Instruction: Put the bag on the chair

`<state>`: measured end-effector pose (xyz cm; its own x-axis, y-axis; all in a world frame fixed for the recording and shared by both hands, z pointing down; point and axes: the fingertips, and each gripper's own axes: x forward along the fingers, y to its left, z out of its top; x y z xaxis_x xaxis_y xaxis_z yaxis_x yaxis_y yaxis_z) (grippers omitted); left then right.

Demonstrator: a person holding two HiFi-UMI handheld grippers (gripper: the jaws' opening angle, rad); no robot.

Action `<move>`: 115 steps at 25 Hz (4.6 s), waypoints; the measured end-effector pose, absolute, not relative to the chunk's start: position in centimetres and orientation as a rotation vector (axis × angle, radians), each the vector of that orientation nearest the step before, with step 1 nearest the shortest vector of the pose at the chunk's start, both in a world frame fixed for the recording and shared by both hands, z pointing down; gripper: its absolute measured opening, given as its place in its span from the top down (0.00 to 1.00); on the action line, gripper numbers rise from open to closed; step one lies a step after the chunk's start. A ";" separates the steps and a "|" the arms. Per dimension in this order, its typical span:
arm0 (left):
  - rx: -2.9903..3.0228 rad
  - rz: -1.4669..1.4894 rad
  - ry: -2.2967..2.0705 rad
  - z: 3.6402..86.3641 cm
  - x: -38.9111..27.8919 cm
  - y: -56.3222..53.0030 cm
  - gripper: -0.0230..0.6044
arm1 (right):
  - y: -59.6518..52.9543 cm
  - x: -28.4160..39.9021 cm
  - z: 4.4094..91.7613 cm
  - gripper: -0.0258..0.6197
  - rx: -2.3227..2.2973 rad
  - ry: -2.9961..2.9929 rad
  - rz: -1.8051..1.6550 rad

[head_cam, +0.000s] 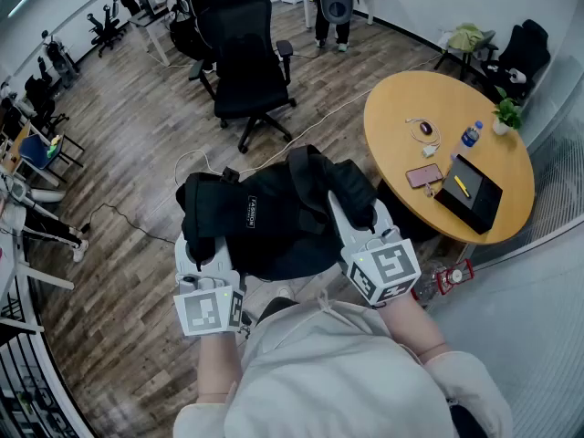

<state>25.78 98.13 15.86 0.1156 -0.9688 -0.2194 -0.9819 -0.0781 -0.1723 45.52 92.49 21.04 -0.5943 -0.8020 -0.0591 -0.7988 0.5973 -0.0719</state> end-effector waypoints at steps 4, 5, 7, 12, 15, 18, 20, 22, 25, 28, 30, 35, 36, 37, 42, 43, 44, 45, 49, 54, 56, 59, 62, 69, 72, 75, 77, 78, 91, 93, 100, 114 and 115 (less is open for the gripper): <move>-2.126 0.074 1.921 16.0 26.0 97.7 0.92 | 92.0 45.7 21.3 0.89 -1.370 2.729 -0.067; -2.128 0.076 1.921 16.1 26.0 97.6 0.92 | 91.9 45.7 21.3 0.89 -1.367 2.724 -0.075; -2.131 0.078 1.922 16.3 26.0 97.3 0.92 | 91.6 45.8 21.6 0.89 -1.361 2.712 -0.105; -2.152 0.075 1.941 17.0 25.8 96.1 0.92 | 90.7 45.9 22.2 0.89 -1.349 2.715 -0.151; -2.174 0.072 1.957 18.0 25.5 94.9 0.92 | 89.5 45.6 22.7 0.89 -1.348 2.732 -0.144; -2.196 0.068 1.979 19.0 24.5 92.9 0.92 | 87.6 44.6 23.3 0.89 -1.341 2.758 -0.141; -2.201 0.067 1.994 19.5 23.2 91.3 0.92 | 86.1 43.3 23.7 0.89 -1.333 2.774 -0.137; -2.204 0.065 2.005 19.8 21.4 89.3 0.92 | 84.2 41.5 23.9 0.89 -1.328 2.788 -0.130; -2.215 0.067 2.016 19.9 17.9 85.8 0.92 | 80.8 38.0 23.9 0.89 -1.326 2.801 -0.127; -2.236 0.077 2.012 19.9 14.5 81.6 0.92 | 76.9 34.7 23.7 0.89 -1.343 2.803 -0.117; -2.247 0.081 2.006 19.6 11.6 78.5 0.92 | 74.0 32.0 23.1 0.89 -1.354 2.798 -0.115; -2.299 0.082 1.952 19.0 4.2 71.1 0.92 | 67.1 25.0 22.4 0.89 -1.402 2.767 -0.150; -2.306 0.083 1.941 19.0 2.8 69.7 0.92 | 65.8 23.7 22.5 0.89 -1.408 2.759 -0.155; -2.313 0.084 1.930 19.0 1.5 68.4 0.92 | 64.6 22.5 22.7 0.89 -1.413 2.751 -0.161; -2.348 0.072 1.903 19.5 -4.0 62.6 0.92 | 59.2 17.5 23.7 0.89 -1.438 2.716 -0.234; -2.353 0.068 1.906 19.7 -4.9 61.6 0.92 | 58.1 16.8 23.9 0.89 -1.448 2.713 -0.246; -2.358 0.063 1.911 19.9 -5.7 60.5 0.92 | 57.1 16.0 24.1 0.89 -1.457 2.712 -0.255; -2.363 0.058 1.917 20.2 -6.3 59.5 0.92 | 56.1 15.4 24.3 0.89 -1.464 2.715 -0.262; -2.376 0.030 1.951 21.3 -8.3 55.8 0.92 | 52.1 13.3 25.5 0.89 -1.450 2.748 -0.297; -2.353 -0.016 2.002 22.5 -8.9 49.9 0.92 | 45.5 12.4 26.9 0.89 -1.399 2.782 -0.337; -2.330 -0.033 2.023 22.7 -8.9 47.0 0.92 | 42.2 12.3 27.4 0.89 -1.368 2.795 -0.345; -2.302 -0.051 2.062 22.9 -8.6 41.9 0.92 | 36.5 12.3 27.9 0.89 -1.316 2.819 -0.362; -2.286 -0.059 2.099 22.7 -7.8 36.3 0.92 | 30.3 13.0 27.8 0.89 -1.270 2.849 -0.375; -2.226 -0.049 2.151 23.5 -5.0 24.3 0.92 | 17.8 15.3 28.1 0.89 -1.184 2.910 -0.321; -2.244 -0.052 2.174 24.8 -4.4 19.8 0.92 | 13.5 16.0 28.8 0.89 -1.187 2.932 -0.324; -2.278 -0.083 2.175 26.0 -3.3 15.5 0.92 | 9.6 17.2 29.9 0.89 -1.208 2.945 -0.363; -2.303 -0.104 2.169 26.6 -2.9 12.6 0.92 | 6.9 17.7 30.6 0.89 -1.225 2.948 -0.392; -2.317 -0.115 2.165 27.0 -2.9 11.1 0.92 | 5.6 17.7 31.0 0.89 -1.236 2.947 -0.408; -2.495 -0.186 2.007 29.9 -9.3 -12.1 0.92 | -14.1 11.4 34.3 0.89 -1.437 2.855 -0.528; -2.519 -0.196 1.982 30.2 -11.0 -16.0 0.92 | -17.8 9.7 34.6 0.89 -1.464 2.847 -0.535; -2.593 -0.255 1.931 32.2 -15.9 -27.8 0.92 | -28.6 4.6 36.5 0.89 -1.525 2.852 -0.577; -2.652 -0.528 2.068 47.7 -20.2 -38.9 0.92 | -40.7 0.1 50.7 0.89 -1.516 3.024 -0.802; -2.656 -0.547 2.089 49.3 -20.3 -39.3 0.92 | -41.3 0.0 52.1 0.89 -1.506 3.047 -0.820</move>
<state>-20.32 -39.29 49.28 0.2200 -0.8838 0.4129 -0.9727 -0.2306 0.0245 0.01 -41.28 52.14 -0.5784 -0.6459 0.4982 -0.8087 0.5340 -0.2467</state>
